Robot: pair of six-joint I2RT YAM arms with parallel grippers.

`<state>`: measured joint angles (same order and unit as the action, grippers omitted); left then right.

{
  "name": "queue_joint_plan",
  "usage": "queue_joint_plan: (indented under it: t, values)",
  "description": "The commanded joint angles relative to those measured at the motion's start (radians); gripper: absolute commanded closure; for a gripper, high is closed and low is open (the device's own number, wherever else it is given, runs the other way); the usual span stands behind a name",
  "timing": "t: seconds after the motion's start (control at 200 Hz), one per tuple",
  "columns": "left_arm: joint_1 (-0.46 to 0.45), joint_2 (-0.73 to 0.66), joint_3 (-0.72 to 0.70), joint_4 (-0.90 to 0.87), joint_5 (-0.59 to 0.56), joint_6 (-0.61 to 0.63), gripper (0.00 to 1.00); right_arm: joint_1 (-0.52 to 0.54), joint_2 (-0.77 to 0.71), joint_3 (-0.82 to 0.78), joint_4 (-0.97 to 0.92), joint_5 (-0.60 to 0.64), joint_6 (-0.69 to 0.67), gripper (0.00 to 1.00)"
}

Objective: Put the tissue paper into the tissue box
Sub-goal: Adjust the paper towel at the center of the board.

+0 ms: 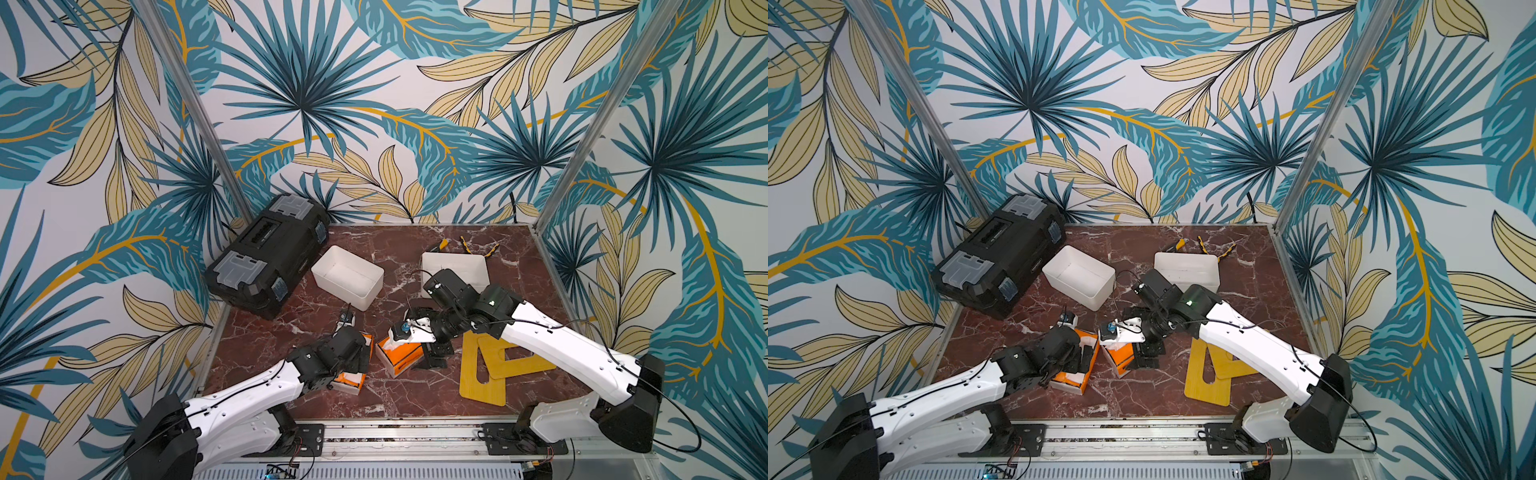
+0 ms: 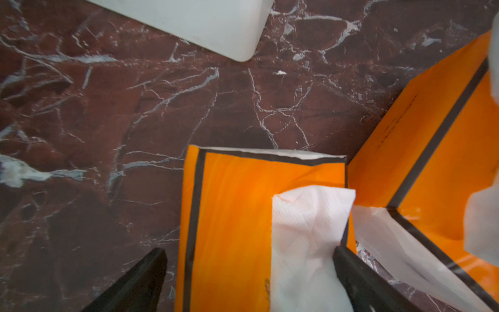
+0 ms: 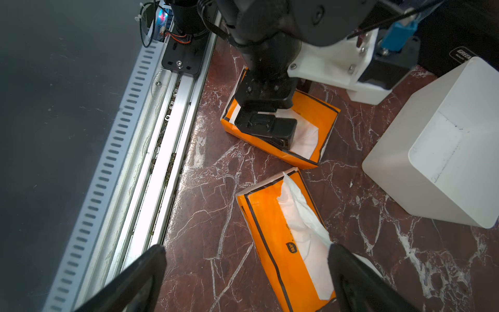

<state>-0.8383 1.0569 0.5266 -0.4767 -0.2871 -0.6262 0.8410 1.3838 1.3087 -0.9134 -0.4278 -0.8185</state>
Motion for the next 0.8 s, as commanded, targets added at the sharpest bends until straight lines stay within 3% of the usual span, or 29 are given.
queue_joint_plan:
  t: [0.0,0.431,0.796]
  values:
    - [-0.004,0.024,0.018,0.028,0.055,-0.030,0.00,0.007,-0.021,-0.030,-0.015,-0.014,0.019,0.01]
    - [-0.004,-0.046,0.069,-0.058,0.057,-0.046,0.00,0.007,-0.054,-0.070,-0.002,-0.023,0.039,0.00]
    - [-0.004,0.041,0.035,-0.041,0.034,-0.041,0.00,0.009,-0.094,-0.109,-0.008,-0.022,0.052,0.00]
